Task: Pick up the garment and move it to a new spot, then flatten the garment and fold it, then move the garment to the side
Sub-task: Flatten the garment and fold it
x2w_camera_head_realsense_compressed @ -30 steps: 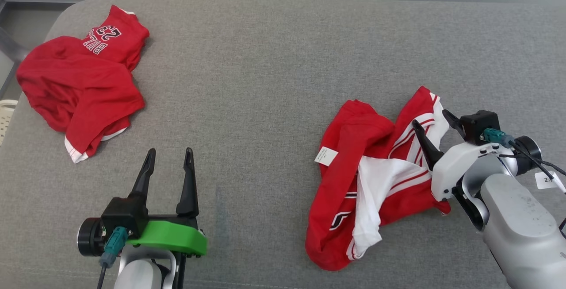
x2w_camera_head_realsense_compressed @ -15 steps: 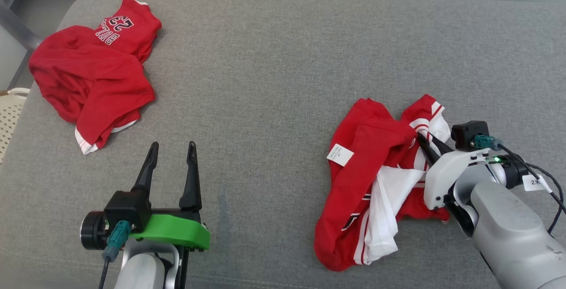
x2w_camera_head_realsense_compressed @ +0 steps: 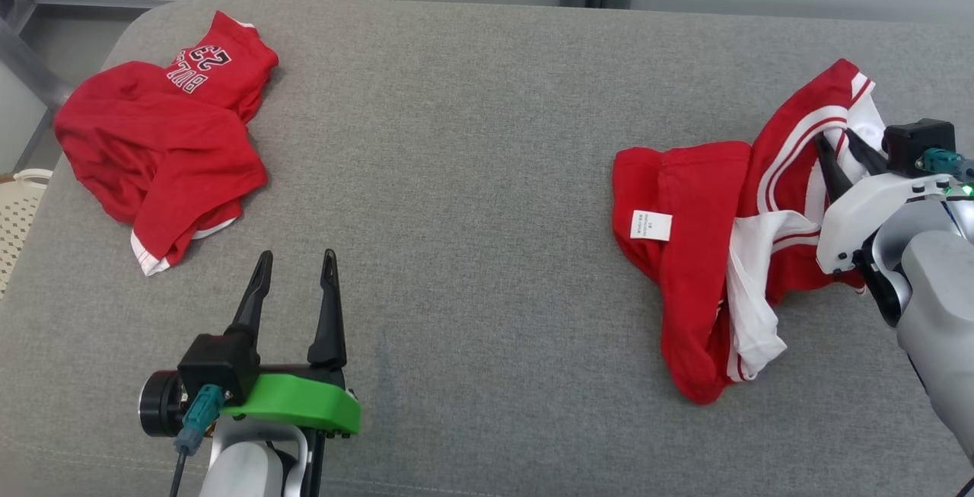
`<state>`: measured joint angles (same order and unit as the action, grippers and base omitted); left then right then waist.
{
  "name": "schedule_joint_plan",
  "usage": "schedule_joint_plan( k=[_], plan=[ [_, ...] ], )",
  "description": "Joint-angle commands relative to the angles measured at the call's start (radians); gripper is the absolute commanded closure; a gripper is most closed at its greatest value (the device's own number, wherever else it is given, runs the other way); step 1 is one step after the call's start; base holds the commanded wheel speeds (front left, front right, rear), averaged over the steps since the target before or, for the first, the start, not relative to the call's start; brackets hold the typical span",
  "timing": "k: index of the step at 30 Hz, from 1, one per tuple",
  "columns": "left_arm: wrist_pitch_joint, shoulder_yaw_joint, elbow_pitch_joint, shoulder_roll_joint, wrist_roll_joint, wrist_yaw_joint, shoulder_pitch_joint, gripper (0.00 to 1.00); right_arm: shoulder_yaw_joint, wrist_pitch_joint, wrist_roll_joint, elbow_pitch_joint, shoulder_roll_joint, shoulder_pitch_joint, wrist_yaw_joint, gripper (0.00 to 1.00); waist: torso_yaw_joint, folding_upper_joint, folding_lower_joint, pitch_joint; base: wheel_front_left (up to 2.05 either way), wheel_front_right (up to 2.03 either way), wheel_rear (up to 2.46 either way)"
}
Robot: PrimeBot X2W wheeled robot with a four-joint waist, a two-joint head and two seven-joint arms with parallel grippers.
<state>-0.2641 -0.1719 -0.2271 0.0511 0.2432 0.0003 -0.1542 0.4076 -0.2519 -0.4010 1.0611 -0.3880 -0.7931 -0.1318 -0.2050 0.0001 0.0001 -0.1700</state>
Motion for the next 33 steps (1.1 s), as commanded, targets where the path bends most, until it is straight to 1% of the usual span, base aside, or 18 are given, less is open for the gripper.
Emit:
schedule_joint_plan(
  k=[1, 4, 6, 12, 15, 20, 24, 27, 28, 30, 33],
  plan=[
    [-0.001, 0.003, 0.001, 0.000, 0.003, 0.004, 0.009, 0.00, -0.004, -0.005, 0.000, 0.006, -0.004, -0.016, 0.002, 0.00, 0.001, -0.0001, -0.0001, 0.004, 0.00, 0.00, 0.00],
    [0.000, 0.010, -0.001, 0.000, 0.007, 0.008, 0.017, 0.00, -0.006, -0.010, -0.006, 0.003, 0.007, 0.000, 0.002, 0.00, 0.010, -0.0001, -0.0001, 0.014, 0.00, 0.00, 0.00],
    [0.000, 0.015, -0.001, 0.000, 0.007, 0.007, 0.021, 0.00, -0.004, -0.014, -0.006, -0.022, 0.008, 0.020, 0.002, 0.00, 0.018, -0.0001, -0.0001, 0.022, 0.00, 0.00, 0.00],
    [-0.001, 0.027, 0.004, 0.000, -0.001, 0.000, 0.037, 0.00, -0.010, -0.014, -0.023, -0.161, 0.007, 0.111, 0.002, 0.00, 0.045, -0.0001, -0.0001, 0.049, 0.00, 0.00, 0.00],
    [-0.001, 0.029, 0.004, 0.000, -0.004, -0.002, 0.045, 0.00, 0.006, -0.014, -0.033, -0.226, 0.006, 0.183, 0.002, 0.00, 0.054, -0.0001, -0.0001, 0.059, 0.00, 0.00, 0.00],
    [-0.001, 0.034, 0.004, 0.000, -0.006, -0.006, 0.053, 0.00, 0.051, 0.004, -0.045, -0.298, 0.006, 0.277, 0.002, 0.00, 0.065, -0.0001, -0.0001, 0.065, 0.00, 0.00, 0.00],
    [-0.001, 0.029, 0.006, 0.000, -0.003, -0.006, 0.050, 0.00, 0.068, 0.035, -0.060, -0.331, 0.010, 0.320, 0.002, 0.00, 0.066, -0.0001, -0.0001, 0.060, 0.00, 0.00, 0.00],
    [-0.001, 0.022, 0.007, 0.000, 0.000, -0.007, 0.040, 0.00, 0.068, 0.054, -0.070, -0.333, 0.025, 0.330, 0.002, 0.00, 0.062, -0.0001, -0.0001, 0.052, 0.00, 0.00, 0.00],
    [-0.001, 0.019, 0.007, 0.000, 0.001, -0.006, 0.036, 0.00, 0.065, 0.061, -0.075, -0.328, 0.030, 0.329, 0.002, 0.11, 0.060, -0.0001, -0.0001, 0.049, 0.00, 0.00, 0.00],
    [0.000, 0.015, 0.005, 0.000, 0.002, -0.006, 0.032, 0.00, 0.060, 0.081, -0.069, -0.305, 0.031, 0.320, 0.002, 1.00, 0.054, -0.0001, -0.0001, 0.045, 0.00, 0.00, 0.00],
    [-0.001, 0.013, 0.002, 0.000, 0.005, -0.003, 0.032, 0.00, 0.048, 0.071, -0.066, -0.281, 0.043, 0.306, 0.002, 1.00, 0.048, -0.0001, -0.0001, 0.045, 0.00, 0.00, 0.00]
  ],
)
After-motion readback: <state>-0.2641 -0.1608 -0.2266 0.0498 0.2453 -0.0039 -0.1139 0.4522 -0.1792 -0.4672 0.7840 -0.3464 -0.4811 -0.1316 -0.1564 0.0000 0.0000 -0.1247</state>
